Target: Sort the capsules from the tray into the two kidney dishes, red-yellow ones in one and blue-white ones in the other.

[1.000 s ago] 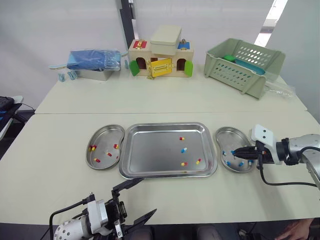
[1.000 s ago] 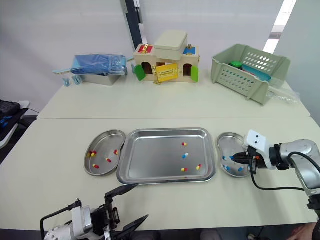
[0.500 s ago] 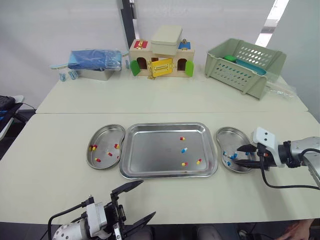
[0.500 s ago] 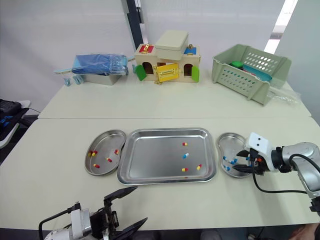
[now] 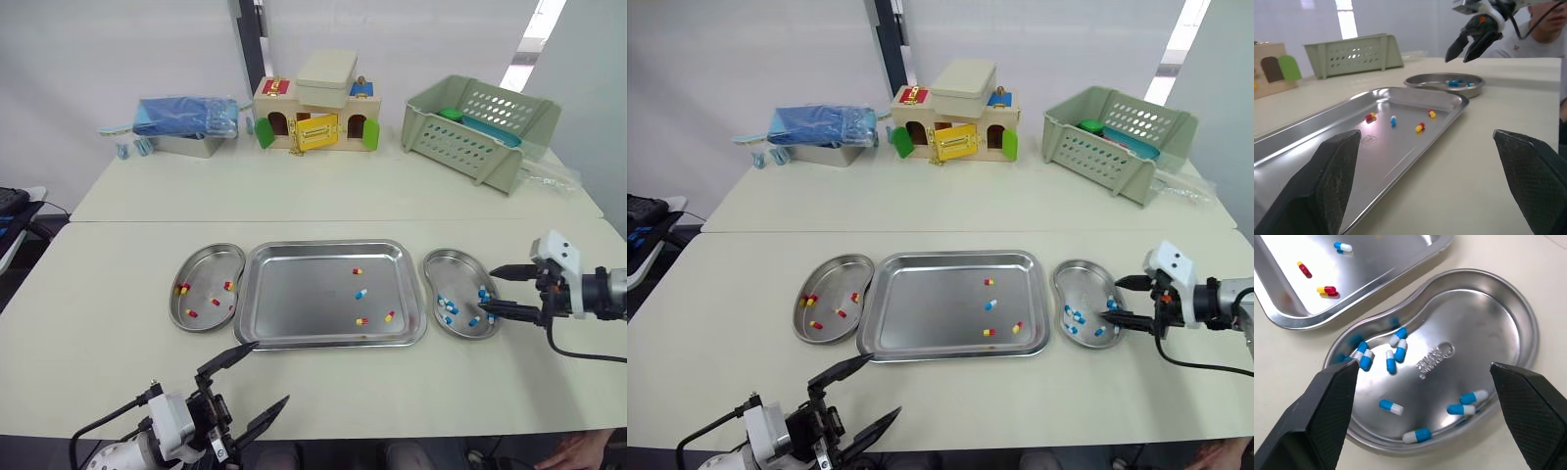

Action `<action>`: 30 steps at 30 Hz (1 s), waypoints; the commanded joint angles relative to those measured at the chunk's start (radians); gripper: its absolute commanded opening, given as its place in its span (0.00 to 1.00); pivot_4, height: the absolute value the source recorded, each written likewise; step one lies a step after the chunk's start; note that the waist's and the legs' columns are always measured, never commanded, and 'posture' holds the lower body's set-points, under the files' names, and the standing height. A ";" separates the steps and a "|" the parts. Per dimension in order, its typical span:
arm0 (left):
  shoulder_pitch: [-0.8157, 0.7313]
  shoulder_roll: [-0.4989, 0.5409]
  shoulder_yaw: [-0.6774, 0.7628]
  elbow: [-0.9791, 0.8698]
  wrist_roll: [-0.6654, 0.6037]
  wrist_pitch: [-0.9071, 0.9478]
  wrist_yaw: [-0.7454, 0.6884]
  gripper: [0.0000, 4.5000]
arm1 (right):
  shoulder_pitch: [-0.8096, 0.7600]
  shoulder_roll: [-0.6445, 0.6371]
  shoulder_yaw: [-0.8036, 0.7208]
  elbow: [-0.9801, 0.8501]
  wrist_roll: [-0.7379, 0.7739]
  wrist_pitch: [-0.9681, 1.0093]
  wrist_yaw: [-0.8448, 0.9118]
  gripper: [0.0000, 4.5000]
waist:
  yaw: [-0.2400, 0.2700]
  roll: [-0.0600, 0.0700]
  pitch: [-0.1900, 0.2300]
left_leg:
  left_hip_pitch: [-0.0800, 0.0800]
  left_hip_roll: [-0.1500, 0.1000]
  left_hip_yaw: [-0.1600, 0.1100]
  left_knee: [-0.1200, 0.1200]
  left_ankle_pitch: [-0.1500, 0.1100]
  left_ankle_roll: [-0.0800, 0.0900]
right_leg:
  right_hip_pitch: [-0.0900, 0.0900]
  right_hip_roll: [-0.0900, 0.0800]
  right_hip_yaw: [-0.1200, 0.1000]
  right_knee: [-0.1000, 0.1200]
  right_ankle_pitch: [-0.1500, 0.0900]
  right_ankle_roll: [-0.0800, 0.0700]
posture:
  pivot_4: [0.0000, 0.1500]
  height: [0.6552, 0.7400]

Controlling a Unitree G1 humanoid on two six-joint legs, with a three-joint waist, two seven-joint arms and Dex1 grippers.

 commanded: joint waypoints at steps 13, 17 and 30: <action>0.071 0.281 0.625 0.134 -0.126 0.438 0.136 1.00 | -0.030 -0.020 -0.086 0.559 -0.061 -0.479 0.083 0.99 | -0.009 0.000 0.000 | 0.002 0.000 0.001 -0.001 0.000 0.000 | 0.000 0.000 0.001 0.001 0.000 0.000 | 1.00 1.00; 0.033 0.334 0.673 0.229 -0.094 0.472 0.109 1.00 | -0.052 -0.002 -0.078 0.591 -0.065 -0.512 0.076 0.99 | -0.013 0.000 0.001 | 0.002 0.000 0.002 0.000 0.000 0.000 | 0.000 0.000 0.001 0.001 0.000 0.000 | 1.00 1.00; -0.069 0.345 0.653 0.252 -0.034 0.546 0.090 1.00 | -0.006 0.018 -0.095 0.537 -0.041 -0.501 0.061 0.99 | -0.017 0.000 0.001 | 0.001 0.000 0.002 0.000 0.000 0.000 | 0.000 0.000 0.001 0.001 0.000 0.000 | 1.00 1.00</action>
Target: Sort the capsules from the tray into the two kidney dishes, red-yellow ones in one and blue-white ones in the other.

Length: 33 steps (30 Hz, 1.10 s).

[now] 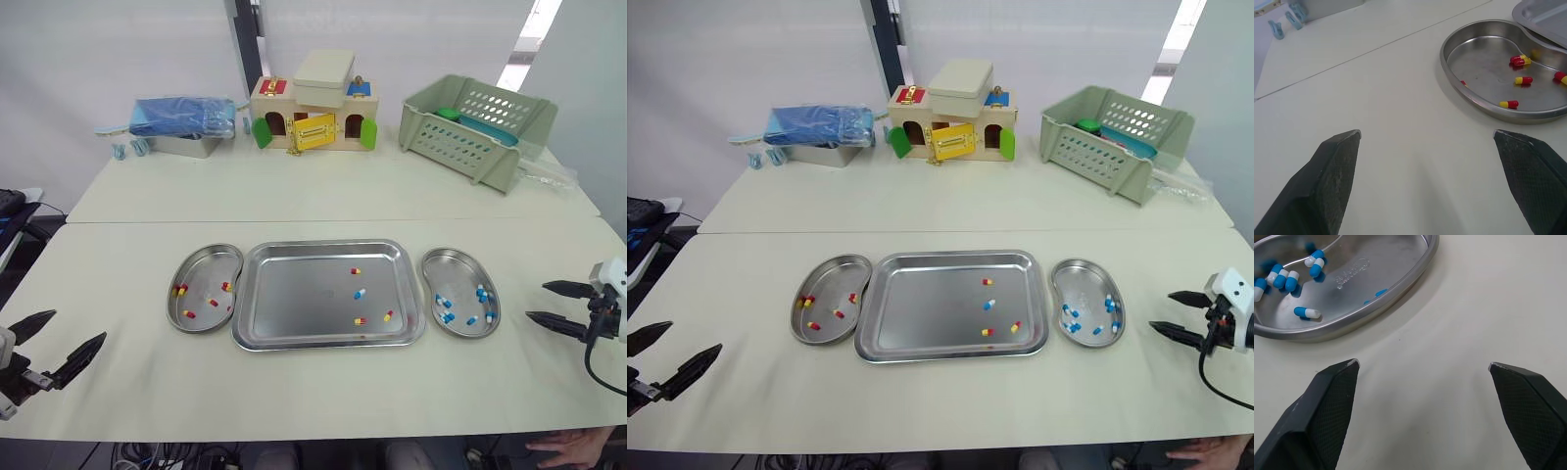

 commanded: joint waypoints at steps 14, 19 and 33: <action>-0.087 0.027 -0.022 -0.095 0.035 0.112 -0.053 1.00 | 0.240 -0.001 -0.127 -0.282 0.125 0.056 0.013 0.99 | 0.002 0.000 0.000 | 0.000 0.000 0.000 0.000 0.000 0.000 | 0.000 0.000 0.000 0.000 0.000 0.000 | 1.00 1.00; -0.137 0.057 -0.083 -0.208 0.013 0.222 -0.064 1.00 | 0.404 0.036 -0.173 -0.511 0.208 0.115 0.017 0.99 | 0.008 0.000 0.000 | 0.000 0.000 -0.001 0.000 0.000 0.000 | 0.000 0.000 -0.001 0.000 0.000 0.000 | 1.00 1.00; -0.588 0.036 -0.682 -0.424 0.061 0.432 -0.182 1.00 | 0.685 0.381 -0.024 -1.145 0.337 0.169 -0.181 0.99 | 0.019 0.000 0.000 | 0.000 0.000 -0.002 0.001 0.000 0.000 | 0.001 0.000 -0.001 0.001 0.000 0.000 | 1.00 1.00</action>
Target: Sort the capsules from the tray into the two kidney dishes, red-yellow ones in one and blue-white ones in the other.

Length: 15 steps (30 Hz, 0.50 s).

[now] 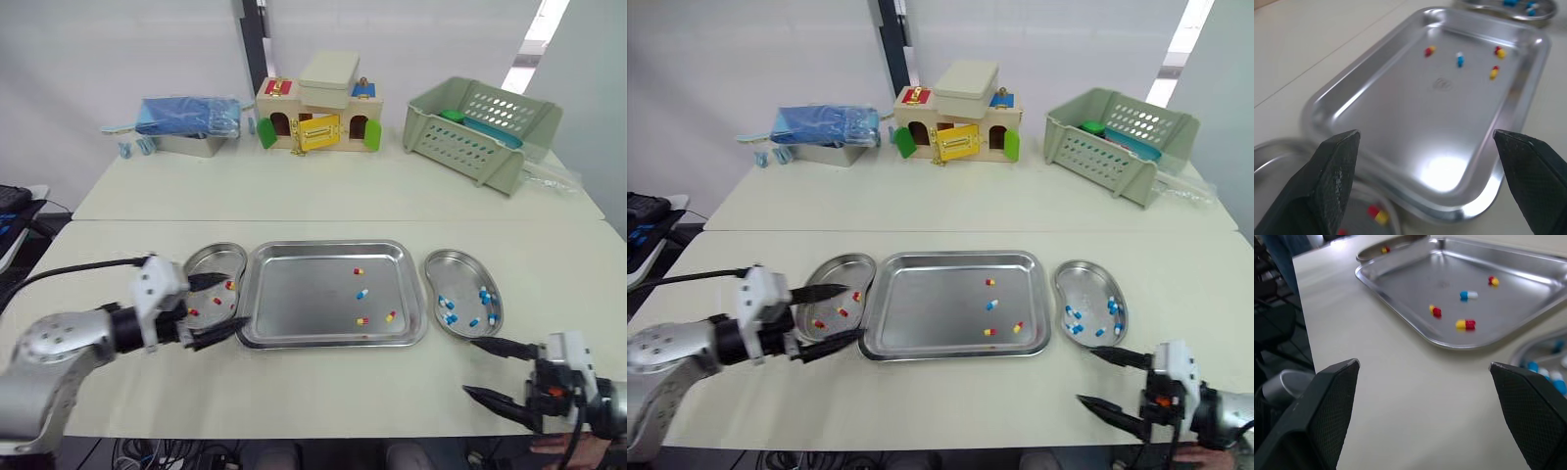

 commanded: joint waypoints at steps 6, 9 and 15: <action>-0.352 -0.143 -0.323 0.217 0.164 -0.086 -0.127 1.00 | 0.111 0.148 0.078 -0.125 -0.048 -0.165 -0.078 0.99 | 0.001 0.000 0.000 | 0.000 0.000 0.000 0.000 0.000 0.000 | 0.000 0.001 0.000 0.000 0.000 0.000 | 1.00 1.00; -0.441 -0.212 -0.385 0.327 0.220 -0.138 -0.154 1.00 | 0.131 0.223 0.085 -0.098 -0.068 -0.272 -0.108 0.99 | 0.002 -0.001 0.000 | 0.000 0.000 -0.001 0.001 0.000 0.000 | 0.000 0.001 -0.001 0.000 0.000 0.000 | 1.00 1.00; -0.556 -0.344 -0.513 0.459 0.333 -0.210 -0.185 1.00 | 0.196 0.291 0.091 -0.018 -0.105 -0.437 -0.118 0.99 | 0.004 -0.001 0.000 | 0.000 -0.001 -0.001 0.001 0.000 0.000 | 0.000 0.001 -0.001 0.000 0.000 0.000 | 1.00 1.00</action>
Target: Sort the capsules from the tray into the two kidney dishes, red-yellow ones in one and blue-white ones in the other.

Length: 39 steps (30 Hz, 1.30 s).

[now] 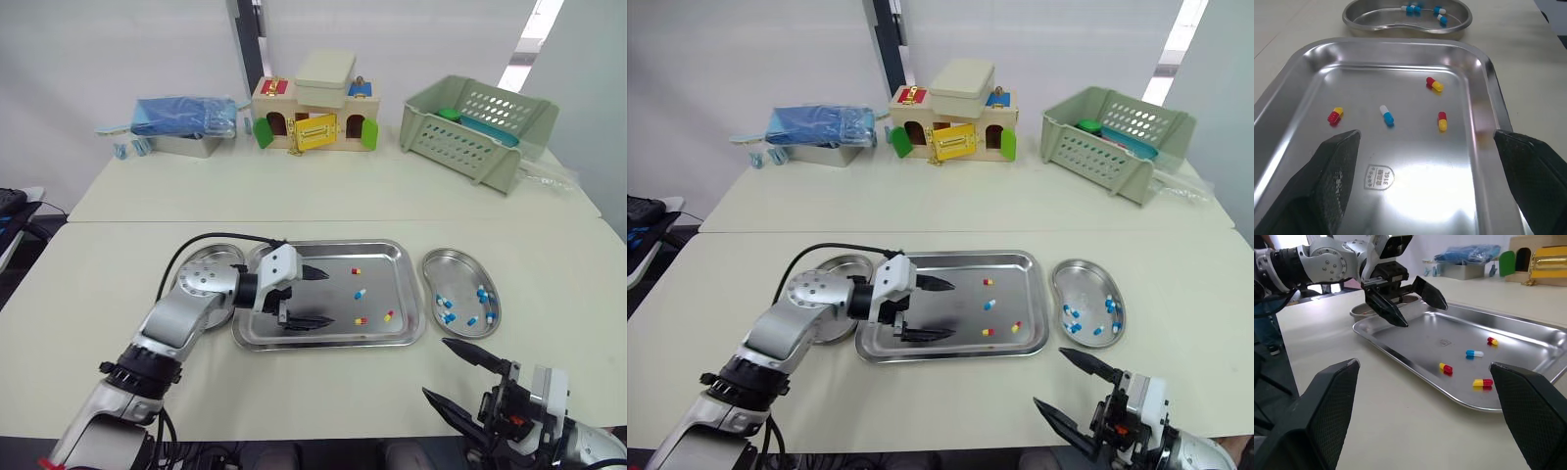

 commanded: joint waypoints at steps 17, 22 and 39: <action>-0.073 -0.111 -0.114 0.066 0.152 -0.046 -0.050 0.91 | 0.059 -0.006 0.037 0.031 -0.018 -0.151 -0.075 1.00 | 0.001 0.000 0.000 | 0.000 0.000 -0.001 0.000 0.000 0.000 | 0.000 0.000 0.000 0.001 0.000 0.000 | 1.00 1.00; -0.081 -0.131 -0.123 0.071 0.168 -0.036 -0.049 0.59 | 0.055 -0.004 0.052 0.035 -0.021 -0.157 -0.092 1.00 | 0.001 0.000 0.000 | 0.000 0.000 -0.001 0.000 0.000 0.000 | 0.000 0.000 0.000 0.001 0.000 0.000 | 1.00 1.00; -0.133 -0.176 -0.163 0.129 0.274 0.032 -0.019 0.59 | 0.045 -0.010 0.084 0.043 -0.032 -0.159 -0.124 1.00 | 0.001 0.000 0.000 | 0.000 0.000 -0.001 0.000 0.000 0.000 | 0.000 0.000 0.000 0.001 0.000 0.000 | 1.00 1.00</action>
